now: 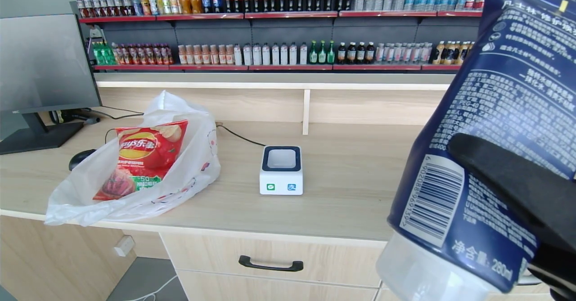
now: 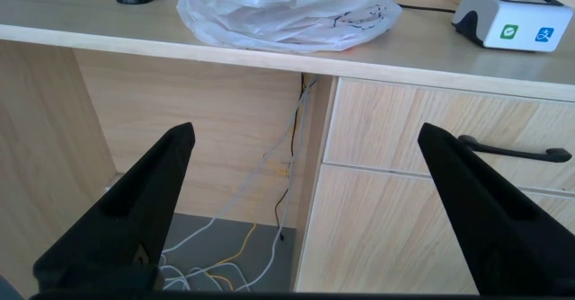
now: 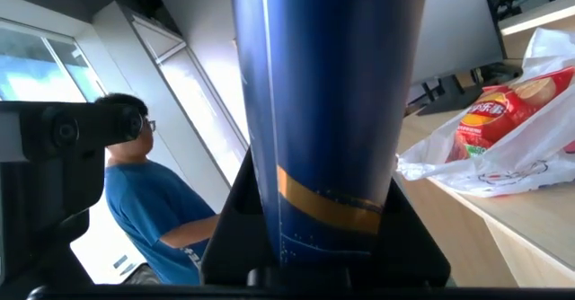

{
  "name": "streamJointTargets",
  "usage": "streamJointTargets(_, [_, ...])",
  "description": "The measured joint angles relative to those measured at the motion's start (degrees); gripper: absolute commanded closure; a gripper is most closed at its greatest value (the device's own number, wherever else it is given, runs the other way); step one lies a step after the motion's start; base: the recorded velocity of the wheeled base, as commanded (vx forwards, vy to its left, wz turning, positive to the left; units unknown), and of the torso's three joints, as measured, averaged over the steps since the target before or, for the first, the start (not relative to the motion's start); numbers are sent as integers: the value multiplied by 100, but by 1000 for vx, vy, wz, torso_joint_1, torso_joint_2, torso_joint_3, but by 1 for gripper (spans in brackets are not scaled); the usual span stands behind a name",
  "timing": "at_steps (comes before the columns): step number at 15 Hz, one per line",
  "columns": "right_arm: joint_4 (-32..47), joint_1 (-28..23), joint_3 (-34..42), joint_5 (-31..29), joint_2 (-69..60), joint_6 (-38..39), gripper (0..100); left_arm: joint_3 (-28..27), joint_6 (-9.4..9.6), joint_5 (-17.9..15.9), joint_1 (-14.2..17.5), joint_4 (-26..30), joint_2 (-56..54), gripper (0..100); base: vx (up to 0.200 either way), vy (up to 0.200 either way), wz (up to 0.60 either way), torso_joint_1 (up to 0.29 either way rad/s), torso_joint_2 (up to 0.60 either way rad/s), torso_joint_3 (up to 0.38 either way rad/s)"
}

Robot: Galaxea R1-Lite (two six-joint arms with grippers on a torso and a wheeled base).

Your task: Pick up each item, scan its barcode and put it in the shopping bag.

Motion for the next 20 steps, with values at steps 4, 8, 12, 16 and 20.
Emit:
streamJointTargets(4, [0,-5,13,-2,-4,2,100,2,0,2,0,2,0,0,0,0,0,0,0,0])
streamJointTargets(8, [0,-5,33,-2,-6,-33,100,2,0,2,0,2,0,0,0,0,0,0,0,0])
streamJointTargets(12, [4,-38,260,-2,5,-277,100,0,0,2,0,2,0,0,0,0,0,0,0,0])
streamJointTargets(16, [0,-55,653,-5,50,-980,100,0,0,2,0,2,0,0,0,0,0,0,0,0])
streamJointTargets(20, [6,-96,1436,-38,68,-2143,100,2,0,2,0,2,0,0,0,0,0,0,0,0])
